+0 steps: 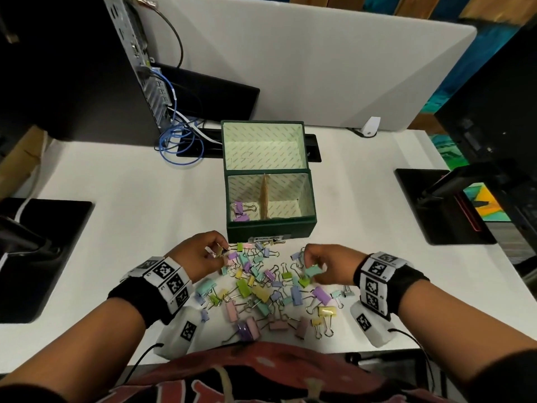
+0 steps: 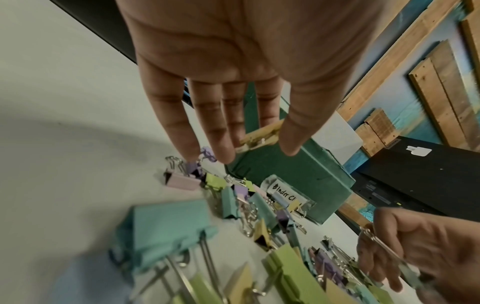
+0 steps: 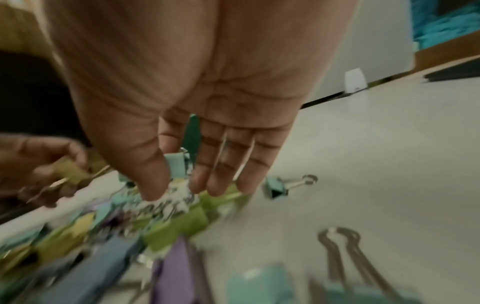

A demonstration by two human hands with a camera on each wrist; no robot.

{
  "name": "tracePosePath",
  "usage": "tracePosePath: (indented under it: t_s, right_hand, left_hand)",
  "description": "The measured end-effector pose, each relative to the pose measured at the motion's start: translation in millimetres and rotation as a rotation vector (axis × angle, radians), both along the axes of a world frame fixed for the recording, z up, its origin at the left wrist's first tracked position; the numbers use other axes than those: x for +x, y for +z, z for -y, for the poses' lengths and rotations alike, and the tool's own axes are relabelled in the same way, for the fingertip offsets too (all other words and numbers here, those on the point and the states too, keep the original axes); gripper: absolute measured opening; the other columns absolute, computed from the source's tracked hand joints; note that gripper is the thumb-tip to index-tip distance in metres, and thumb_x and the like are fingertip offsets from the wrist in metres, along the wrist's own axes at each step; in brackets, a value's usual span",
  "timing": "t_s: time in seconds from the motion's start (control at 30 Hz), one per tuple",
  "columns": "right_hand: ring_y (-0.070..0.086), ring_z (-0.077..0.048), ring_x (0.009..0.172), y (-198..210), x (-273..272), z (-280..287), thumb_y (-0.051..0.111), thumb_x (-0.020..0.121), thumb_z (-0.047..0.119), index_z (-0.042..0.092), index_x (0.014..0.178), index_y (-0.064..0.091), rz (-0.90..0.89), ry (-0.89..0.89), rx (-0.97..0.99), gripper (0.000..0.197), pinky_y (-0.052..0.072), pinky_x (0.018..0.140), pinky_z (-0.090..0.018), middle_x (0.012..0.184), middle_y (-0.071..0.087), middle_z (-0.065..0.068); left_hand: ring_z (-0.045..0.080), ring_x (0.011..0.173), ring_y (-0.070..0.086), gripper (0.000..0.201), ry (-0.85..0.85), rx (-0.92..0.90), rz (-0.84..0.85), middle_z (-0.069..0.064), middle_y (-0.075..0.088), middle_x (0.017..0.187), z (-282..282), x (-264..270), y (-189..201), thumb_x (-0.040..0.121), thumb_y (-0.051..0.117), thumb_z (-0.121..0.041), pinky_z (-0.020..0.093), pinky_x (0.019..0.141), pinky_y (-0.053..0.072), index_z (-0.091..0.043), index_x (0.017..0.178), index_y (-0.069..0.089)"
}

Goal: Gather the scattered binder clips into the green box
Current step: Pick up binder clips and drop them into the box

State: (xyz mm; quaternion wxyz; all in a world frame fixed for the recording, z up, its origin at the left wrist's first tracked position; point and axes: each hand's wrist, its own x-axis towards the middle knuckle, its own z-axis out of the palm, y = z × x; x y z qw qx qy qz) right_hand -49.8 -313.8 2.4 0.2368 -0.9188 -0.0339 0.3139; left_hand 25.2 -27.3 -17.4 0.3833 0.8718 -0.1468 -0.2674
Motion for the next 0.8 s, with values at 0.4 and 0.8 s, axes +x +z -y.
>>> tracePosePath:
  t_s: [0.4, 0.8]
  right_hand:
    - [0.047, -0.015, 0.068, -17, 2, -19, 0.059, 0.076, 0.008, 0.025, 0.081, 0.049, 0.151, 0.177, -0.135, 0.020, 0.038, 0.053, -0.016, 0.072, 0.046, 0.010]
    - [0.056, 0.001, 0.061, 44, 44, -22, 0.069, 0.077, 0.007, 0.023, 0.084, 0.056, 0.089, -0.351, 0.455, 0.022, 0.045, 0.061, -0.014, 0.076, 0.060, 0.010]
  left_hand:
    - [0.010, 0.065, 0.052, 0.017, -0.011, 0.035, -0.011, -0.009, 0.054, 0.078, 2, 1, -2, 0.078, 0.071, -0.032, 0.024, 0.064, 0.042, -0.036, 0.081, 0.054]
    - [0.025, 0.072, 0.059, 0.019, 0.139, -0.211, -0.073, -0.003, 0.057, 0.080, 11, 22, 32, 0.080, 0.067, -0.012, 0.030, 0.065, 0.049, -0.029, 0.085, 0.060]
